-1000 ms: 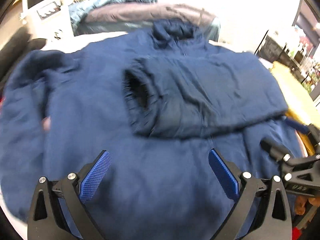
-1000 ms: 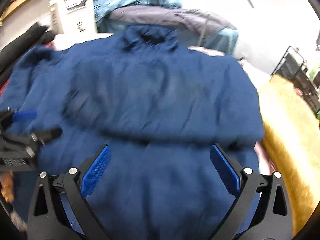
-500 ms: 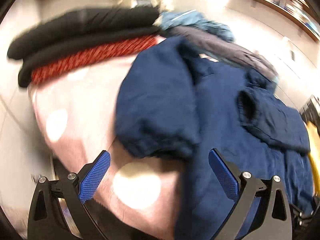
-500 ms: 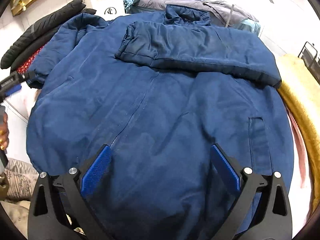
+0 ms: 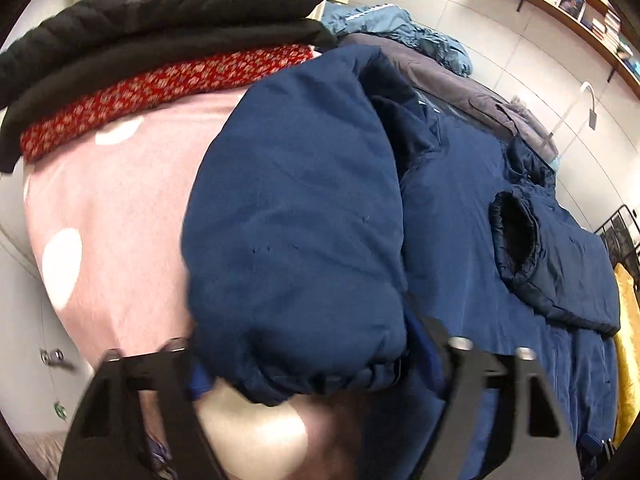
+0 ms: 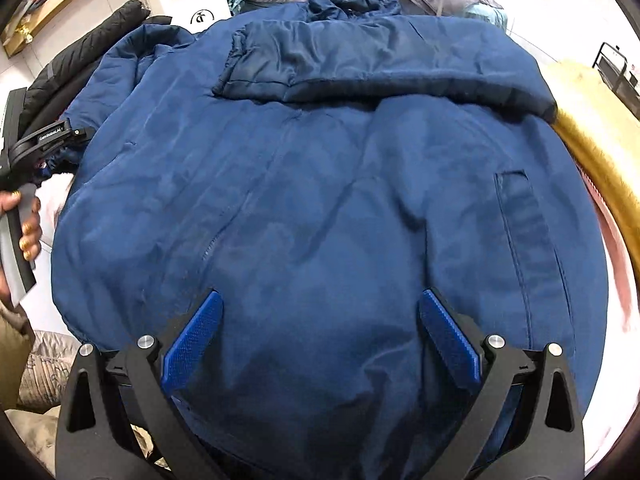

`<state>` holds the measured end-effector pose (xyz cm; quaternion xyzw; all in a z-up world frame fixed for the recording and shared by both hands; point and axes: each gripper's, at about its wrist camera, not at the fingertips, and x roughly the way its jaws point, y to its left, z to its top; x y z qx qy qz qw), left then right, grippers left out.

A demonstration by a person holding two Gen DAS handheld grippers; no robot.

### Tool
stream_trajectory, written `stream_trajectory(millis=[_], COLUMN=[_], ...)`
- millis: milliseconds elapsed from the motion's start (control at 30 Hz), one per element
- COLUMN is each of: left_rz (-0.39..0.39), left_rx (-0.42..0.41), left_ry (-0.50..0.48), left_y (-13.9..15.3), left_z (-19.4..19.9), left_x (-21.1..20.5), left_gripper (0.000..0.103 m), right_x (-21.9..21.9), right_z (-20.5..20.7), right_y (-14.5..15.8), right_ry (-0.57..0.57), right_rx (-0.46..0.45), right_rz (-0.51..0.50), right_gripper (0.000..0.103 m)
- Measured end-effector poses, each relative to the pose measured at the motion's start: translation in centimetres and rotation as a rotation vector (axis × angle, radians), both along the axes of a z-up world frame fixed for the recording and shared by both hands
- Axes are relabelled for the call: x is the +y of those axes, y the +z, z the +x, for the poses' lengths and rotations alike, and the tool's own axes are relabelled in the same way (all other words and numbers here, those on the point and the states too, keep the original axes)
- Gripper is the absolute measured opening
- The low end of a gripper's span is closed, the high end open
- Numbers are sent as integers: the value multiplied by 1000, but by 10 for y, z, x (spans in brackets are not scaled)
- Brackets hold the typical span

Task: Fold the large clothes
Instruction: 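Grasp the other sleeve with the left gripper and fold it across the back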

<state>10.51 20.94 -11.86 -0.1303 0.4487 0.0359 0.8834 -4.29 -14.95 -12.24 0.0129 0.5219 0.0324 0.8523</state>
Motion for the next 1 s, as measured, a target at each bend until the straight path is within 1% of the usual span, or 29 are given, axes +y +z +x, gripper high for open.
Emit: stream_trajectory(millis=[67,100,133,200,267,367,433,467,667,800,867,1000], left_rz=[6,8,19,50,63,45,42,61,136,235,259,317], left_rx=[-14,-28,-49,-97,-133,-152,-152,-148,-108,-109,-127,-223], left_ry=[1,12,36,113,197,302,349,368,384,389,388,368], left_y=[9,17,27,50,70,91,99,101,92,96,111,161], left_z=[2,3,3,3,2,4,7,8,17,28,35,42], left_x=[9,18,31,64,98,143,168,176,186,189,194,194], left_gripper=[41,36,34,29,24,18,18,18,16,16,15,15], right_x=[-1,-1,-2,-2,-2,-3,-3,-3,-4,-8,-10,-14], right_z=[-2,-3,-3,-3,-3,-1,1,1,2,1,1,0], right_y=[0,1,1,1,0,0,0,0,0,1,1,3], right_ry=[-1,-1,-1,-1,-6,-17,-23,-26,-38,-43,-46,-51], right_rx=[-4,-5,-6,-8,-10,-9,-7,-6,-5,-9,-6,-15], right_rz=[0,0,1,3,9,22,32,37,46,51,56,70], right_gripper=[98,98,98,98,98,98,98,98,98,98,97,97])
